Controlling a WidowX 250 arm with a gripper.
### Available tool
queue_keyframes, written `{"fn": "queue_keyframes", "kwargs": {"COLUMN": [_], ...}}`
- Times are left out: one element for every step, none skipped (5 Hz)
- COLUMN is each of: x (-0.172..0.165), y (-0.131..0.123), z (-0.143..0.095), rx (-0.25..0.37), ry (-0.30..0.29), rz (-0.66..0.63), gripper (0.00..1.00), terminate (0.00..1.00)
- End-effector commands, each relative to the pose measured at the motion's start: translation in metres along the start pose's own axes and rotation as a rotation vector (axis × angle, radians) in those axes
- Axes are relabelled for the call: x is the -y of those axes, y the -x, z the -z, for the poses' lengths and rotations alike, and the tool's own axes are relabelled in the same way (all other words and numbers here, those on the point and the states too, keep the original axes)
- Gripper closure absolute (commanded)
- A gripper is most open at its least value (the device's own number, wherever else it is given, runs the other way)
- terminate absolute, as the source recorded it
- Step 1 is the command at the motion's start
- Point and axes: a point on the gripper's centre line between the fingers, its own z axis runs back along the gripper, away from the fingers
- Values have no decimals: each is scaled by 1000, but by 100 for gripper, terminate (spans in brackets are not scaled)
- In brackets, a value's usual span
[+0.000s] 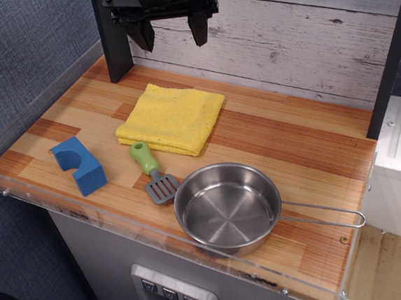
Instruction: Move yellow cloth from right to left
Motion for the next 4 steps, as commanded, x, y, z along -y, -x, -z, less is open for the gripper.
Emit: {"fn": "queue_keyframes", "kwargs": {"x": [2, 2, 2, 2], "y": [-1, -1, -1, -1], "z": [-15, -15, -15, -15], "rx": [44, 44, 44, 44], "ry": [13, 13, 13, 13], "rz": [6, 6, 6, 6], "gripper": [0, 0, 0, 0], "terminate": [0, 0, 0, 100]}}
